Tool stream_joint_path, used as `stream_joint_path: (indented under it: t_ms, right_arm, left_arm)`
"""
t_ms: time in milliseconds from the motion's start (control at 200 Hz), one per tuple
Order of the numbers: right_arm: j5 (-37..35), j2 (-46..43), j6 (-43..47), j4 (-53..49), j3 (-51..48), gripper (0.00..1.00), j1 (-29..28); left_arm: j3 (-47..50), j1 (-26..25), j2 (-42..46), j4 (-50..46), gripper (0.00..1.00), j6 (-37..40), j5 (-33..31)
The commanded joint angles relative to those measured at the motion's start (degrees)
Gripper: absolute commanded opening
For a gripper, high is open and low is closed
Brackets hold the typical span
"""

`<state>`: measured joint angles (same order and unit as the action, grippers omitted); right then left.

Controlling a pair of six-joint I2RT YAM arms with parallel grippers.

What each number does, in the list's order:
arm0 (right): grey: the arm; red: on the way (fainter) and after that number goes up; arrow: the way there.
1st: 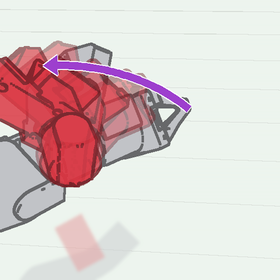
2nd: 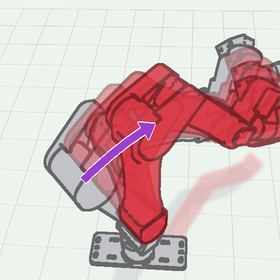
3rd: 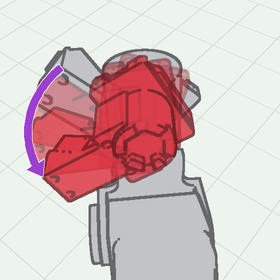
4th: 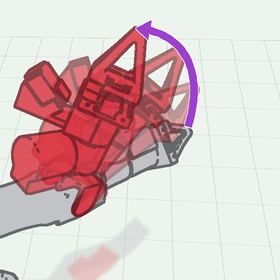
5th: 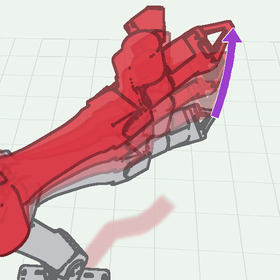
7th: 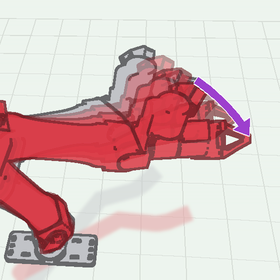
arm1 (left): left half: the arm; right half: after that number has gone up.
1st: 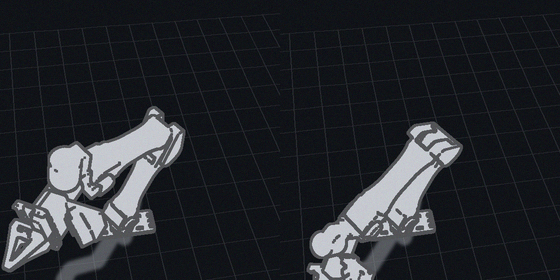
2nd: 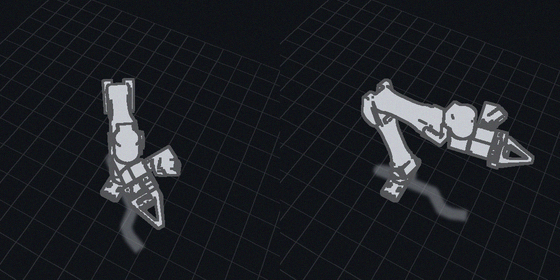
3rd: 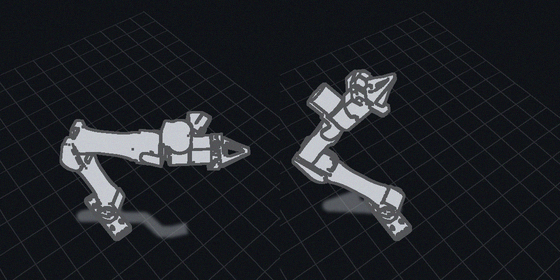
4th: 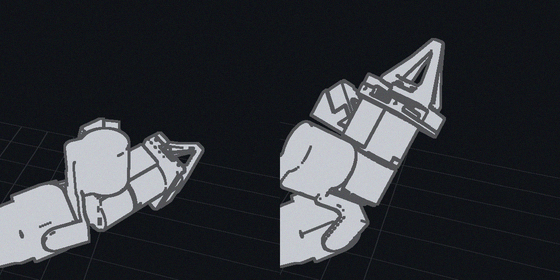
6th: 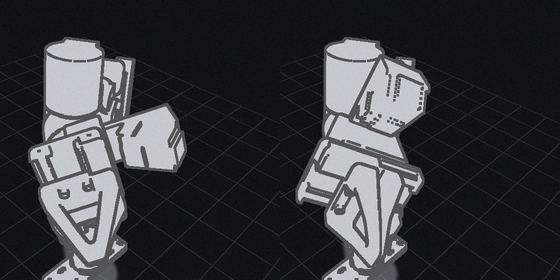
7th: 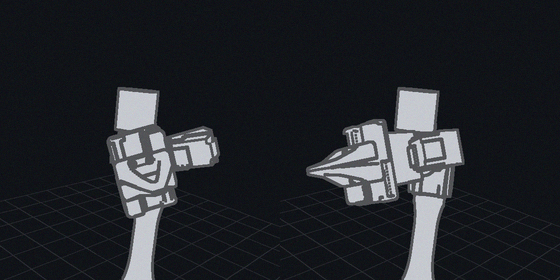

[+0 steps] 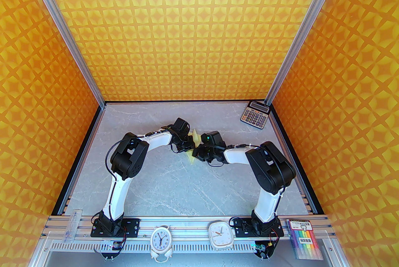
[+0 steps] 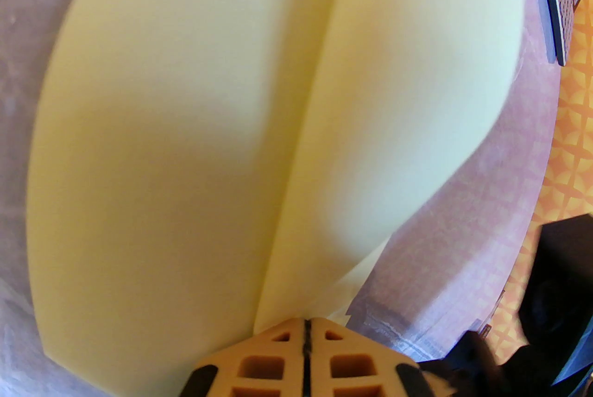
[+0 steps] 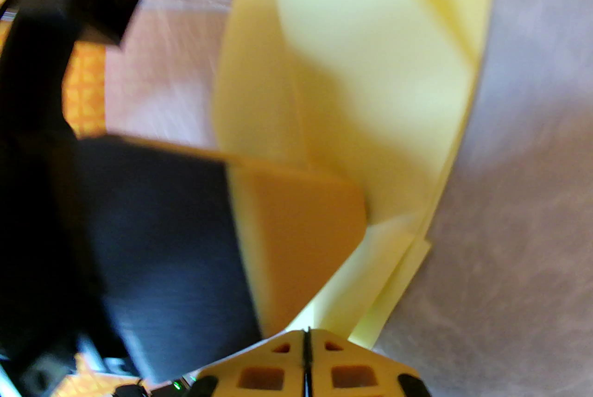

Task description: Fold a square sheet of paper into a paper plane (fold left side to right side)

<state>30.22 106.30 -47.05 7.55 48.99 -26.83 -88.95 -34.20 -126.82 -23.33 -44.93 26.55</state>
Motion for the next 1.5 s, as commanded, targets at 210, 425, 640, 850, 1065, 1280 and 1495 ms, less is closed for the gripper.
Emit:
stream_joint_path:
  t_ms: [210,425,640,850,1065,1280,1495]
  right_arm:
    - [-2.0,-3.8,4.3,-5.3,1.2,0.12,-0.9]
    - [-2.2,-4.2,3.8,-6.0,2.4,0.13,-2.2]
    - [-3.5,-2.1,4.9,-9.0,4.6,0.13,-2.9]
    - [-6.9,-1.8,7.6,-15.5,6.5,0.14,-3.3]
    - [-8.4,-1.8,8.9,-17.9,6.5,0.14,-3.3]
    - [-9.2,-1.9,10.1,-20.0,7.4,0.14,-3.4]
    - [-9.3,-1.8,10.4,-19.9,7.3,0.14,-3.3]
  left_arm:
    - [-1.4,-1.0,-3.2,-2.9,0.06,-0.2,-1.5]
    - [-2.4,-1.2,-3.9,-4.6,0.05,-0.5,-2.6]
    - [-3.8,-1.3,-4.7,-6.4,0.04,-0.4,-3.1]
    - [-4.1,-1.5,-5.0,-6.9,0.05,-0.3,-3.4]
    - [-4.2,-1.5,-4.9,-7.2,0.05,0.1,-3.4]
    - [-4.3,-1.5,-5.0,-7.1,0.05,0.1,-3.4]
    - [-4.2,-1.4,-5.0,-7.1,0.05,0.2,-3.4]
